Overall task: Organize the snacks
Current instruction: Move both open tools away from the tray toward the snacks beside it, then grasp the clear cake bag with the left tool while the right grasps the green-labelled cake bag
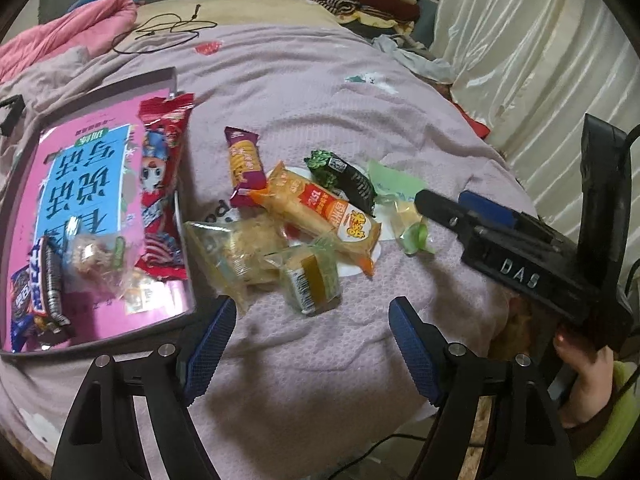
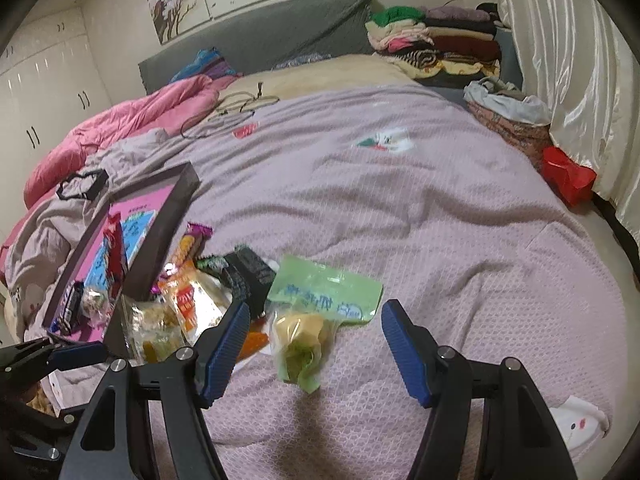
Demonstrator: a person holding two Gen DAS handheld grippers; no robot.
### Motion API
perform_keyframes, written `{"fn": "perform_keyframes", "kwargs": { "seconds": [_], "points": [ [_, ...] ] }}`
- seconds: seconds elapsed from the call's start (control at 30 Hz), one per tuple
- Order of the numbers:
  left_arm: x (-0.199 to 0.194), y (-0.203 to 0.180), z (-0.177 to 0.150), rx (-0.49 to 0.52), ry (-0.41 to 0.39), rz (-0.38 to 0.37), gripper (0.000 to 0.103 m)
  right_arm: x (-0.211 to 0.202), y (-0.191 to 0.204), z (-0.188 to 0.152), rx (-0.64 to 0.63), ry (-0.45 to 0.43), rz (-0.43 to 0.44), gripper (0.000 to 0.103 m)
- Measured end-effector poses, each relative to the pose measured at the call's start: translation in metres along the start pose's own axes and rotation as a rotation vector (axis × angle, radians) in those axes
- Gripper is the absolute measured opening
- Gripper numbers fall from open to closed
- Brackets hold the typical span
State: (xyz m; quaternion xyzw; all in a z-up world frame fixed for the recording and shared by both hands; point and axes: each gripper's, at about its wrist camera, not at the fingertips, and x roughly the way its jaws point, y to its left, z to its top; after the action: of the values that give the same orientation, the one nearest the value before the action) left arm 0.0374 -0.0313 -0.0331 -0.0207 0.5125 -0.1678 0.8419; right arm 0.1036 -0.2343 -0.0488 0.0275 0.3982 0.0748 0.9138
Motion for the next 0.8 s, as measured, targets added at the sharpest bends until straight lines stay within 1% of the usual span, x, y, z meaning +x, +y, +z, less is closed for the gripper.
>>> {"fn": "perform_keyframes", "kwargs": {
  "seconds": [0.13, 0.27, 0.37, 0.47, 0.53, 0.67, 0.7, 0.73, 0.77, 0.8],
  "points": [
    [0.009, -0.003, 0.003, -0.013, 0.013, 0.001, 0.074, 0.012, 0.001, -0.005, -0.015, 0.053, -0.011, 0.068],
    [0.018, -0.004, 0.007, -0.034, 0.022, 0.005, 0.072, 0.025, 0.001, -0.009, -0.021, 0.096, -0.020, 0.068],
    [0.024, -0.005, 0.008, -0.046, 0.028, 0.022, 0.069, 0.032, 0.001, -0.010, -0.024, 0.109, -0.025, 0.068],
    [0.028, -0.004, 0.009, -0.060, 0.032, 0.023, 0.066, 0.037, 0.003, -0.010, -0.033, 0.110, -0.018, 0.067],
    [0.031, -0.004, 0.011, -0.068, 0.036, 0.016, 0.066, 0.042, 0.005, -0.010, -0.042, 0.116, -0.018, 0.062],
    [0.035, -0.004, 0.013, -0.090, 0.042, 0.010, 0.066, 0.048, 0.008, -0.009, -0.058, 0.115, -0.019, 0.056],
    [0.036, -0.003, 0.012, -0.098, 0.042, 0.011, 0.066, 0.048, 0.008, -0.009, -0.066, 0.109, -0.014, 0.051],
    [0.037, -0.002, 0.013, -0.108, 0.044, 0.013, 0.064, 0.049, 0.009, -0.009, -0.072, 0.107, -0.011, 0.044],
    [0.038, -0.002, 0.013, -0.118, 0.044, 0.015, 0.062, 0.049, 0.010, -0.009, -0.080, 0.102, -0.009, 0.040],
    [0.039, -0.001, 0.014, -0.128, 0.045, 0.015, 0.060, 0.048, 0.011, -0.009, -0.084, 0.096, -0.007, 0.038]
  ]
}}
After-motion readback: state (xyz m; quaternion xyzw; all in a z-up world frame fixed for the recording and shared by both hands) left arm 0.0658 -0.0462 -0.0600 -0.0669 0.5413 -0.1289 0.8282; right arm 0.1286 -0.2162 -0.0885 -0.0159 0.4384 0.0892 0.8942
